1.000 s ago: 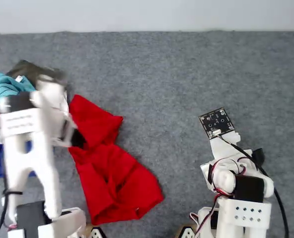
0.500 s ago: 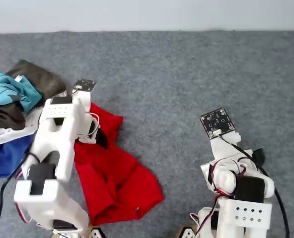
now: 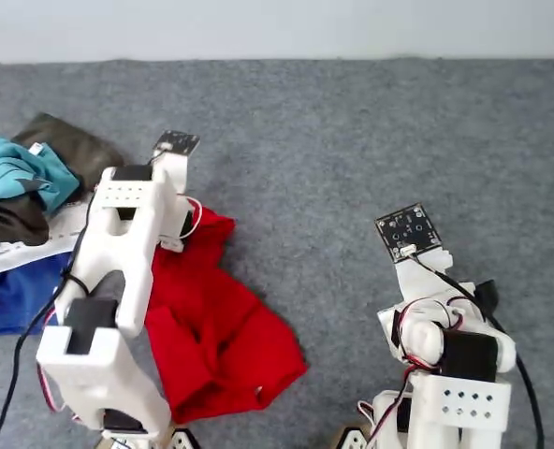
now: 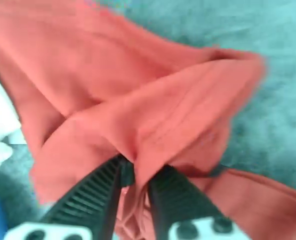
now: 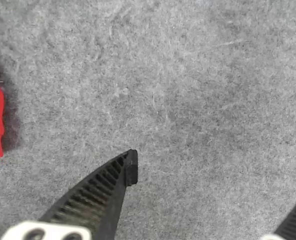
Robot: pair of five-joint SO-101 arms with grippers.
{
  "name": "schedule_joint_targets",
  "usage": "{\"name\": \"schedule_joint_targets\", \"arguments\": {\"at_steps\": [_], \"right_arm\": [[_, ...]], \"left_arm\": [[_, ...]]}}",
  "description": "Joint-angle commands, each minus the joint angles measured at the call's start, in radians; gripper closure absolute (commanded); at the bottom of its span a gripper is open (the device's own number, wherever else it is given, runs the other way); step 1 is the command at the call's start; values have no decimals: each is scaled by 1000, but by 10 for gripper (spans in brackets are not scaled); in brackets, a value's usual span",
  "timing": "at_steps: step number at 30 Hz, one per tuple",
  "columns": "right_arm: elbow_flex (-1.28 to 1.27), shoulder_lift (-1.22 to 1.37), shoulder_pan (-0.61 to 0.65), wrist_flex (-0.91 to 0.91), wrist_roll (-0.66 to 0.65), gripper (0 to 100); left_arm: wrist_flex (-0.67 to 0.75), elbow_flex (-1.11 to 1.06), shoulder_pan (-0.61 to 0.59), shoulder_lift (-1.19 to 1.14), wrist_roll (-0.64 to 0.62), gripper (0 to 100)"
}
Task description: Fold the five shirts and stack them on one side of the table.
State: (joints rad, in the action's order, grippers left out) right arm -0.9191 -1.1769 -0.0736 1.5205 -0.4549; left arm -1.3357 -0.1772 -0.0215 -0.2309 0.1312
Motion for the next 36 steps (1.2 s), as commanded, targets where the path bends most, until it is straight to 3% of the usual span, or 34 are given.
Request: {"name": "schedule_joint_targets", "arguments": {"at_steps": [1,12,21,24,27,31,36], "right_arm": [[5,-8,-7,-19,-8,523],[5,-8,-7,-19,-8,523],[12,-8,-25,-21,-8,523],[21,-8,-153,-62,0,523],[21,-5,-361,-142,75,523],[20,-1,-587,-206,123,523],[15,-8,-645,-202,123,523]], "left_arm": [[-75,79,51,129,-5,987],[-98,263,222,473,-5,987],[17,328,419,671,-3,986],[38,325,483,677,-2,986],[43,325,535,632,-2,986],[146,326,603,511,-2,986],[238,363,652,272,-8,985]]}}
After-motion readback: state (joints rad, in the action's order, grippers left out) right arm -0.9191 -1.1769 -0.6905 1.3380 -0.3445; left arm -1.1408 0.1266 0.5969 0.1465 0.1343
